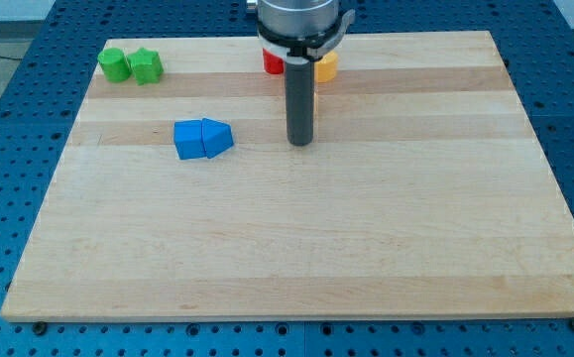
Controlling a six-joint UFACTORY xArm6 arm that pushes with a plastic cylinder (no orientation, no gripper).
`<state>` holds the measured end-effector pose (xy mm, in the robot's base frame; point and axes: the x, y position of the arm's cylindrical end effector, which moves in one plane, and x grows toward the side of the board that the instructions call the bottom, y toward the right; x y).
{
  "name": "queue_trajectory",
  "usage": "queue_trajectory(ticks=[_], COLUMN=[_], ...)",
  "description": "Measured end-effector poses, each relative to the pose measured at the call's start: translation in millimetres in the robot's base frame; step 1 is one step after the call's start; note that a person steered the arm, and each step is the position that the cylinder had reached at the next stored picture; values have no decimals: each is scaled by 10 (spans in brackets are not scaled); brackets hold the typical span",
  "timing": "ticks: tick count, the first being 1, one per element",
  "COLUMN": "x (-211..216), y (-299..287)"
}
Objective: Move the green circle diagonal top left to the blue cube
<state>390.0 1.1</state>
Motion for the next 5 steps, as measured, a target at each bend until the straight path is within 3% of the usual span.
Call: queue_trajectory(ticks=[2, 3, 5], x=[-731, -614, -1988], y=[-135, -1068, -1898])
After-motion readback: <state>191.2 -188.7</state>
